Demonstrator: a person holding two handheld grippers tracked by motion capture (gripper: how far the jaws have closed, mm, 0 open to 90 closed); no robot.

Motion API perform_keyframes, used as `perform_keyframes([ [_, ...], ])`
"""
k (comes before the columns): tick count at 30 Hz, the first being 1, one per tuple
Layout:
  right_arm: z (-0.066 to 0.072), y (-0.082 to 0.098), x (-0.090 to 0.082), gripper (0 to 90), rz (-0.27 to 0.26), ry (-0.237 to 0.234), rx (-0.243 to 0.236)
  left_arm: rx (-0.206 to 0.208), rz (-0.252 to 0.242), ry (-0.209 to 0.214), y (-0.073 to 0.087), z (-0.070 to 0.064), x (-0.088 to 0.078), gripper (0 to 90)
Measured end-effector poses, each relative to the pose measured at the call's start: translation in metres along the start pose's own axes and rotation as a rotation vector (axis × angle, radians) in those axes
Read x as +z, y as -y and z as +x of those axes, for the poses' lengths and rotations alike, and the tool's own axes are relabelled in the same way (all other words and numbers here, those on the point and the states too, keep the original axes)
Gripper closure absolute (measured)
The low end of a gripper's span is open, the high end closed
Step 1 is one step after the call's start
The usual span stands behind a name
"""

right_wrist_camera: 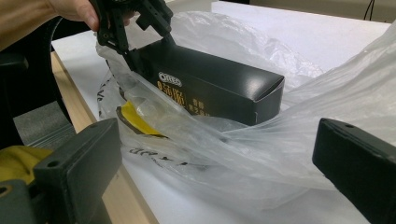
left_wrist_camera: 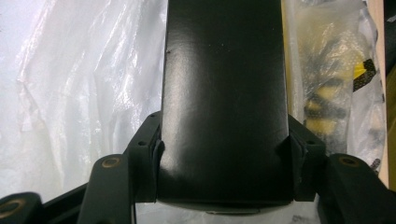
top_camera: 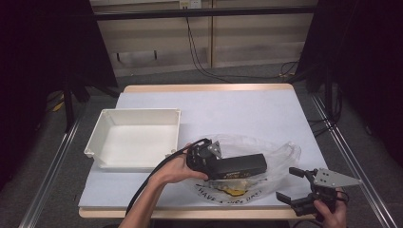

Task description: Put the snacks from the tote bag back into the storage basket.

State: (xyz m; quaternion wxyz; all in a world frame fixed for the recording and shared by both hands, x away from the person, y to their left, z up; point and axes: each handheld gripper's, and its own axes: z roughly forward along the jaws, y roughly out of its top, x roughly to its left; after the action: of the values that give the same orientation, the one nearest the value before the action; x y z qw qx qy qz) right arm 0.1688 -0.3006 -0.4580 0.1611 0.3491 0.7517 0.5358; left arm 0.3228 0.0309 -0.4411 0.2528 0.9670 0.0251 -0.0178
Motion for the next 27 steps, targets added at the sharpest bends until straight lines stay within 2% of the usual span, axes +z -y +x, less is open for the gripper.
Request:
perform_keyframes([
  [2, 0.000, 0.000, 0.000, 1.1, 0.002, 0.000, 0.001, -0.015, -0.019, 0.001, 0.000, -0.002, 0.001, 42.9],
  [6, 0.000, 0.000, 0.000, 1.2, 0.000, 0.001, 0.001, 0.006, -0.018, 0.003, 0.000, -0.002, 0.001, 42.9],
  [8, 0.000, 0.000, 0.000, 1.2, -0.004, 0.000, -0.003, -0.003, -0.019, 0.006, 0.001, -0.002, 0.000, 42.9],
  [11, 0.000, 0.001, -0.001, 1.3, -0.004, 0.009, -0.012, 0.008, -0.017, 0.008, 0.001, -0.002, -0.001, 43.0],
  [13, 0.000, 0.001, 0.000, 1.3, -0.006, 0.010, -0.018, -0.006, -0.030, 0.006, 0.001, -0.001, -0.001, 43.0],
  [15, 0.000, 0.001, 0.000, 1.3, -0.006, 0.011, -0.019, 0.003, -0.031, 0.002, 0.001, 0.000, -0.003, 43.1],
  [18, 0.001, 0.002, 0.000, 1.3, -0.007, 0.019, -0.028, -0.016, -0.047, -0.002, 0.001, -0.001, -0.005, 43.1],
  [22, 0.001, 0.002, 0.000, 1.5, -0.010, 0.021, -0.035, -0.012, -0.049, 0.001, 0.002, 0.001, -0.009, 43.0],
  [27, 0.000, 0.002, -0.001, 1.5, -0.017, 0.023, -0.038, -0.018, -0.077, -0.006, 0.002, 0.001, -0.016, 43.0],
])
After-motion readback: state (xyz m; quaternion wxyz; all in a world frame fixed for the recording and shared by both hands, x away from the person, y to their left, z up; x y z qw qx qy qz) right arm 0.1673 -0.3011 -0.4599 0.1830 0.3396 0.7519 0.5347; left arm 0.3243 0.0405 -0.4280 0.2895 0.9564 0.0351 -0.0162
